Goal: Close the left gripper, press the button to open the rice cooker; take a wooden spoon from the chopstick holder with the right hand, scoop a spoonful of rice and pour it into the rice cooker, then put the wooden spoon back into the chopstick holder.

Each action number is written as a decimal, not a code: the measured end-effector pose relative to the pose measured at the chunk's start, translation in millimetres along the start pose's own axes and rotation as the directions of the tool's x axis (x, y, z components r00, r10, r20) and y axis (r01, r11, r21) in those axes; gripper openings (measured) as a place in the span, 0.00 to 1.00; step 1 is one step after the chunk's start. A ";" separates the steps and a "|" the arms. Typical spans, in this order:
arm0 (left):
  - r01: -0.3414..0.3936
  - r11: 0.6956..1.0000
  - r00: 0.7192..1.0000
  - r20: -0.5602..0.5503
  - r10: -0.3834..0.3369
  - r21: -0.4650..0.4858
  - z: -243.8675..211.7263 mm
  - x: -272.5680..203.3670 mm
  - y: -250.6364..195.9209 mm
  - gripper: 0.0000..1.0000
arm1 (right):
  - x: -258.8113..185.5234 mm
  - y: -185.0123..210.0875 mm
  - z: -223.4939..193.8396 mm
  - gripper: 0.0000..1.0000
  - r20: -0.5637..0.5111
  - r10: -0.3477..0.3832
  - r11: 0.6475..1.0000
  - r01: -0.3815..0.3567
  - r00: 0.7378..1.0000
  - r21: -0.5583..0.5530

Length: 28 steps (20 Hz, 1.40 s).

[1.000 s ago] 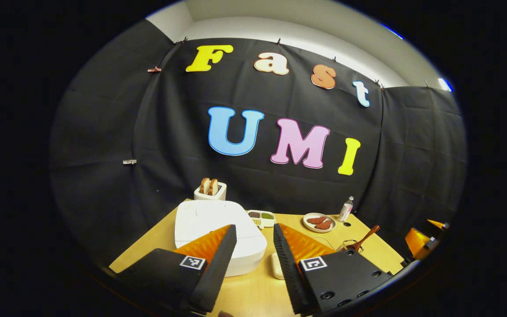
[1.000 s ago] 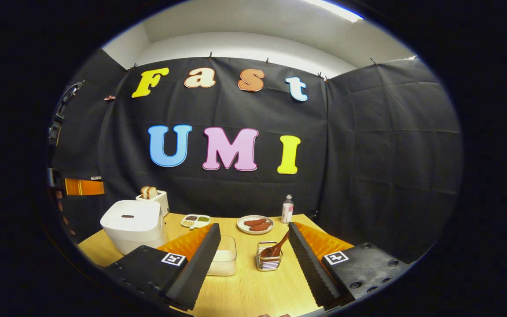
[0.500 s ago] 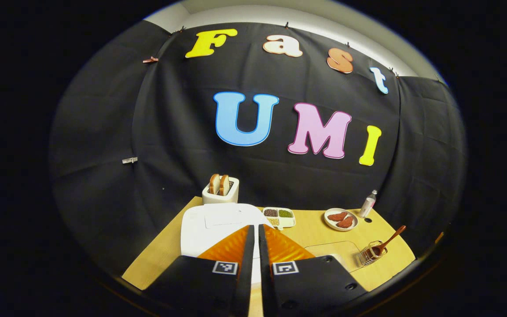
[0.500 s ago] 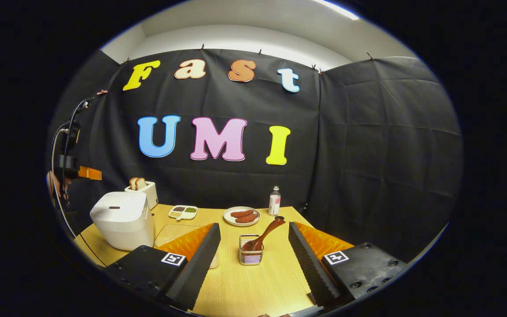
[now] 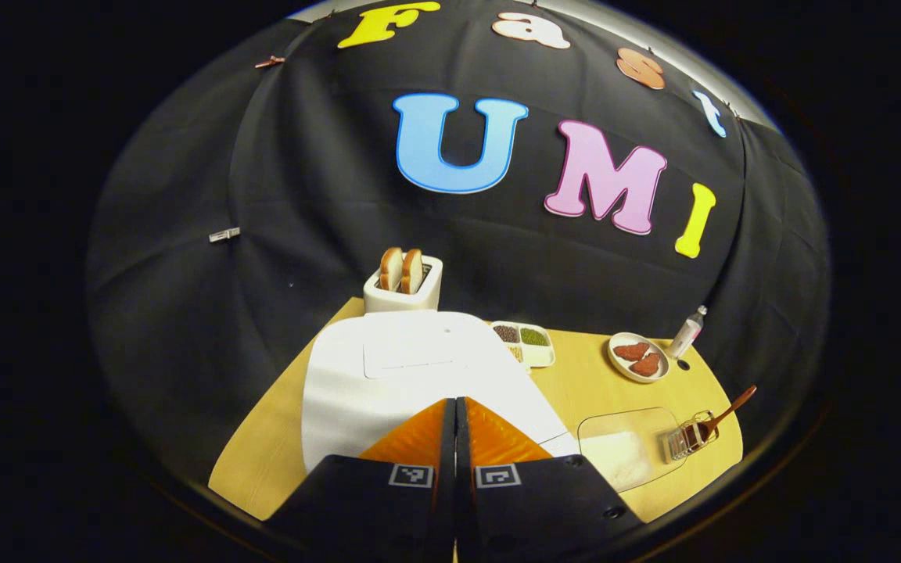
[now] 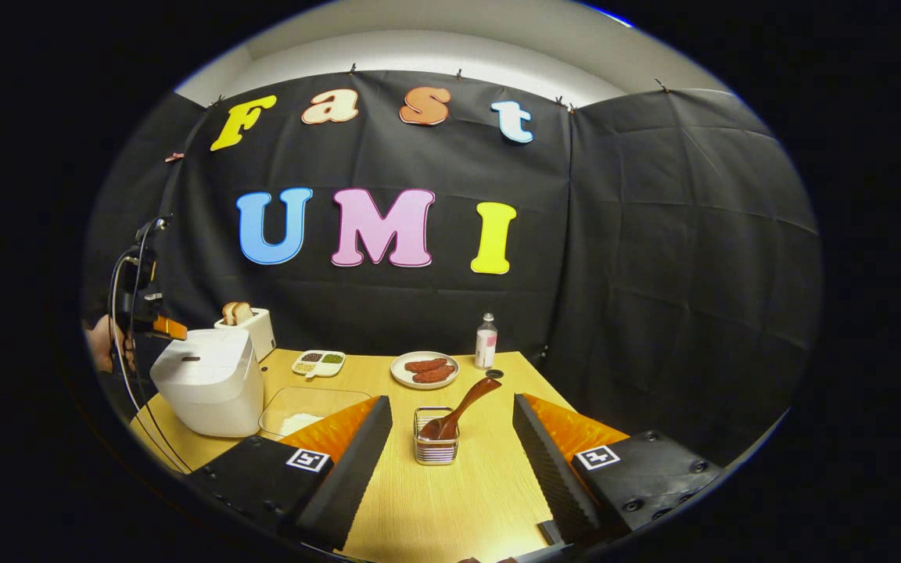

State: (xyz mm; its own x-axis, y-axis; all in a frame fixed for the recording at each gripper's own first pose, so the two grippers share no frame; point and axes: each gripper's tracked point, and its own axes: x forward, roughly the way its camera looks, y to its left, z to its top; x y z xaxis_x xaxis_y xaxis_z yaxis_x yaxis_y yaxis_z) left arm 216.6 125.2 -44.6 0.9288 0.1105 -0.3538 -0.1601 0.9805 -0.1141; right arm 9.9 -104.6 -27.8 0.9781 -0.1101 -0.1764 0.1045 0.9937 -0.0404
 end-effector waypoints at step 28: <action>-0.122 0.992 0.922 0.367 0.127 -0.036 79.6 -100.0 -25.5 0.08 | 65.9 -24.0 -12.1 0.98 -0.032 0.082 0.996 -0.081 0.996 0.029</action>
State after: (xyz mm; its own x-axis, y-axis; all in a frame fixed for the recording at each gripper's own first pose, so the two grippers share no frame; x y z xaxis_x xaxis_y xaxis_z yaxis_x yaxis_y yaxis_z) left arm 154.5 102.1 67.6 0.9583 0.2859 -0.0001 -0.2844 0.9532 -0.1030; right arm 69.7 -136.0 -50.3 0.9771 -0.0291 -0.2108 0.0303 0.9995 0.0023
